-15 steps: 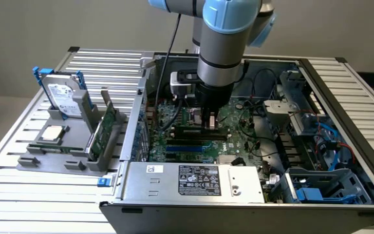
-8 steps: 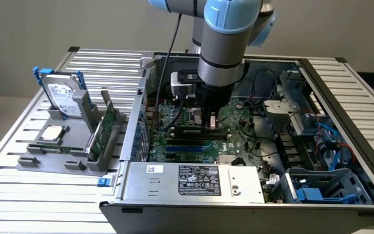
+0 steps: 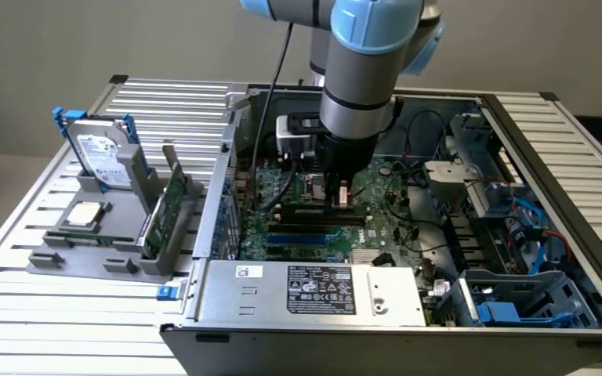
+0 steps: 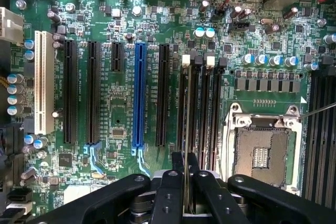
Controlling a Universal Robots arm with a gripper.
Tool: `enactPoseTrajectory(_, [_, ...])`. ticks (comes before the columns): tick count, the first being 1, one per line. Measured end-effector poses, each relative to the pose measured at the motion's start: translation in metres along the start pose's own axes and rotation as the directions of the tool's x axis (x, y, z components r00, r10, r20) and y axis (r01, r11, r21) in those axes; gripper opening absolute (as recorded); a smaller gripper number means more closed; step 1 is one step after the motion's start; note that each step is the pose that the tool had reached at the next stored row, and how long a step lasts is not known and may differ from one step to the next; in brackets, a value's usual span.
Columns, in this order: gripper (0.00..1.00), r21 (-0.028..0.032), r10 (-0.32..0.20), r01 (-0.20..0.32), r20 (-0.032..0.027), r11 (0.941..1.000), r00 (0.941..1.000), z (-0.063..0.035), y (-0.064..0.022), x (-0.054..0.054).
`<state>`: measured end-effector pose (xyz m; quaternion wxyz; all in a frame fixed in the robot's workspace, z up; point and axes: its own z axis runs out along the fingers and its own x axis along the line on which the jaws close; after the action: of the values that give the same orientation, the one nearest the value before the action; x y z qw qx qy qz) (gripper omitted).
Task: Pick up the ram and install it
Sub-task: 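Insert the ram into the slot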
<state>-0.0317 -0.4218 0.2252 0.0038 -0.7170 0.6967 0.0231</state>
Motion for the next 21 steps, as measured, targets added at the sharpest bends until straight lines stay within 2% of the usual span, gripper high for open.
enactPoseTrajectory(6, [0.14, -0.0079, 0.000, 0.000, -0.0037, 1.0000, 1.0000, 0.0008, 0.0000, 0.0001])
enactPoseTrajectory(21, [0.14, -0.0125, -0.002, 0.002, -0.0038, 0.9999, 1.0000, 0.0036, -0.0028, 0.0000])
